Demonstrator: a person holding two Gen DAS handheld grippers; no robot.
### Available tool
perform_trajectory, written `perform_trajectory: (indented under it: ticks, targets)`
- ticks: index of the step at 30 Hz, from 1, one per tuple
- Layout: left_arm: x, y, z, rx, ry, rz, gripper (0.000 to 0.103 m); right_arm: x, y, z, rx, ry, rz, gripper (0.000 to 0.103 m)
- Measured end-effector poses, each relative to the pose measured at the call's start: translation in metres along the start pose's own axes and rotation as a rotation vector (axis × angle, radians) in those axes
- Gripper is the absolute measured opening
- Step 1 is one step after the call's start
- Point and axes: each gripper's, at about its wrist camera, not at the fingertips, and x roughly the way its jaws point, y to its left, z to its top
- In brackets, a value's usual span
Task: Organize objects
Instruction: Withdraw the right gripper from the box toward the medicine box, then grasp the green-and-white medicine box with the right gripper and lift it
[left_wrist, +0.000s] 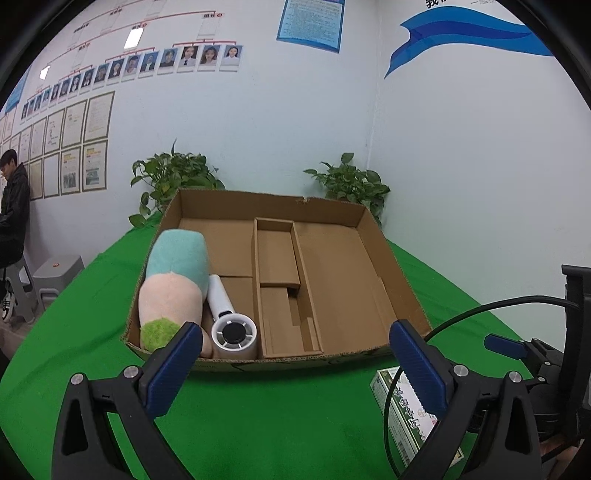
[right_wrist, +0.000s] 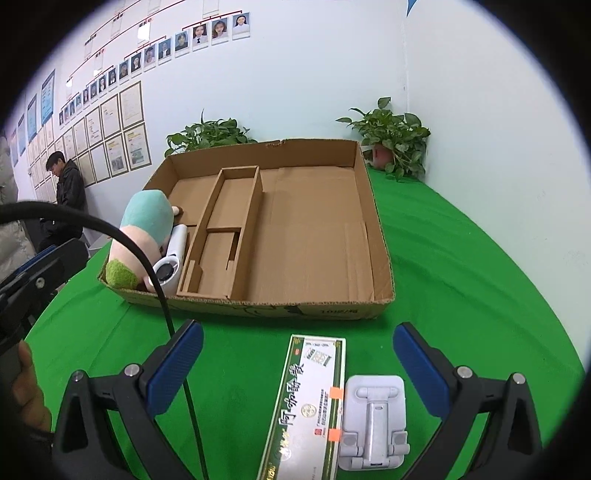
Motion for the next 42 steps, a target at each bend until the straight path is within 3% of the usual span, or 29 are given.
perform_trajectory:
  ticks: [5, 9, 13, 18, 21, 28, 29, 30, 32, 34, 35, 36, 38, 42]
  targets:
    - [0.020, 0.008, -0.014, 0.014, 0.110, -0.073, 0.102, -0.001, -0.022, -0.022, 0.024, 0.047, 0.100, 0.102]
    - [0.042, 0.022, -0.035, -0.050, 0.221, -0.159, 0.099, -0.003, -0.029, -0.050, -0.011, 0.120, 0.122, 0.101]
    - [0.071, 0.025, -0.056, -0.104, 0.352, -0.242, 0.096, -0.001, -0.017, -0.074, -0.046, 0.197, 0.202, 0.095]
    - [0.093, 0.012, -0.075, -0.142, 0.460, -0.380, 0.094, 0.012, -0.001, -0.093, -0.119, 0.263, 0.155, 0.079]
    - [0.105, 0.008, -0.084, -0.178, 0.509, -0.438, 0.092, 0.011, 0.008, -0.099, -0.195, 0.245, 0.085, 0.068]
    - [0.118, 0.015, -0.094, -0.245, 0.562, -0.484, 0.092, 0.005, 0.012, -0.098, -0.195, 0.237, 0.148, 0.066]
    - [0.117, 0.015, -0.095, -0.236, 0.569, -0.477, 0.092, 0.003, 0.016, -0.099, -0.205, 0.232, 0.171, 0.063]
    - [0.116, 0.015, -0.095, -0.232, 0.573, -0.480, 0.092, 0.000, 0.022, -0.100, -0.228, 0.224, 0.201, 0.044]
    - [0.114, 0.016, -0.097, -0.235, 0.585, -0.493, 0.092, -0.005, 0.031, -0.102, -0.257, 0.217, 0.232, 0.026]
    - [0.115, 0.019, -0.099, -0.256, 0.597, -0.504, 0.090, -0.005, 0.036, -0.103, -0.272, 0.221, 0.237, 0.026]
    - [0.116, 0.021, -0.100, -0.266, 0.602, -0.507, 0.088, -0.006, 0.036, -0.104, -0.270, 0.215, 0.226, 0.033]
    - [0.118, 0.024, -0.101, -0.282, 0.610, -0.507, 0.088, -0.006, 0.034, -0.104, -0.259, 0.216, 0.208, 0.058]
    - [0.115, 0.028, -0.102, -0.309, 0.612, -0.516, 0.088, -0.005, 0.028, -0.102, -0.223, 0.210, 0.163, 0.084]
    - [0.117, 0.034, -0.097, -0.323, 0.606, -0.549, 0.088, 0.001, 0.010, -0.099, -0.128, 0.233, 0.162, 0.084]
